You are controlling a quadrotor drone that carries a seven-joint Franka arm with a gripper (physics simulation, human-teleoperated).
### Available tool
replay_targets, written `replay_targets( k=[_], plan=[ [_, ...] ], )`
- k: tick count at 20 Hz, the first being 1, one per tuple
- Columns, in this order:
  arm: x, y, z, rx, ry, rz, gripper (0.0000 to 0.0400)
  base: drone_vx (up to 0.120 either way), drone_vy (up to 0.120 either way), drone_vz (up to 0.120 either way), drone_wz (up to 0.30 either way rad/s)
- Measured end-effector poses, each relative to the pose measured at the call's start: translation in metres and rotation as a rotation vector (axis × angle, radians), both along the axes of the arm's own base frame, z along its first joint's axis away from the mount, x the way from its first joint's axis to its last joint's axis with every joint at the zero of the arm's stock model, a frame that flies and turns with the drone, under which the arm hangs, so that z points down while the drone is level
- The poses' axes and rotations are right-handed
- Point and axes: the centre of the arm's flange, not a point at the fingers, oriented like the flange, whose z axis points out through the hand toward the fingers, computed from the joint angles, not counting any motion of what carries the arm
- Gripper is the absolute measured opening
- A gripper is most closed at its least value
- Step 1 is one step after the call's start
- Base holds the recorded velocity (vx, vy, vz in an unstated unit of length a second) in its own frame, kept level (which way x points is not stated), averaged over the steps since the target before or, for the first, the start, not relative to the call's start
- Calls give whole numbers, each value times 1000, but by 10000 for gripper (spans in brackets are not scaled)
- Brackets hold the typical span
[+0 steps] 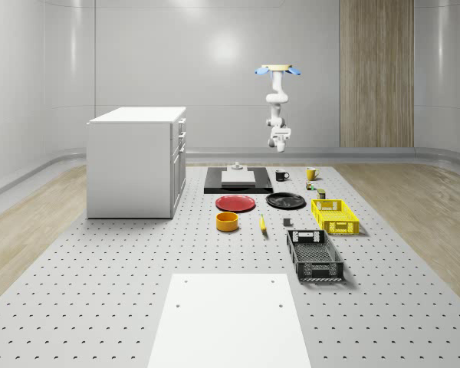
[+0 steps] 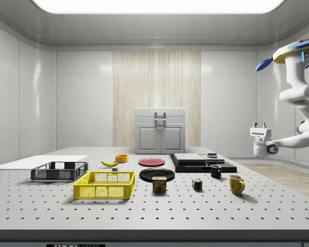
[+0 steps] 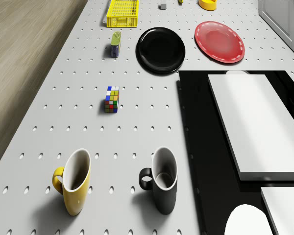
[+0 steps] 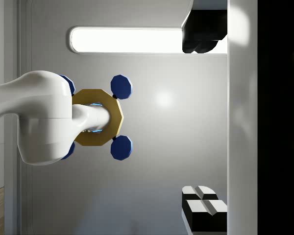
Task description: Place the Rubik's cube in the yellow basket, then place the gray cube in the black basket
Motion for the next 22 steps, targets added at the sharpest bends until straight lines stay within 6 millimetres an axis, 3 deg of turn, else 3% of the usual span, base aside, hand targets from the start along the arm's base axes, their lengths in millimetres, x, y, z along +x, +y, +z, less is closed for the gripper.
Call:
replay_targets(
  k=[22],
  plan=[
    [-1, 0, 3, -4, -17, 0, 400, 120, 116, 0, 0]
  ],
)
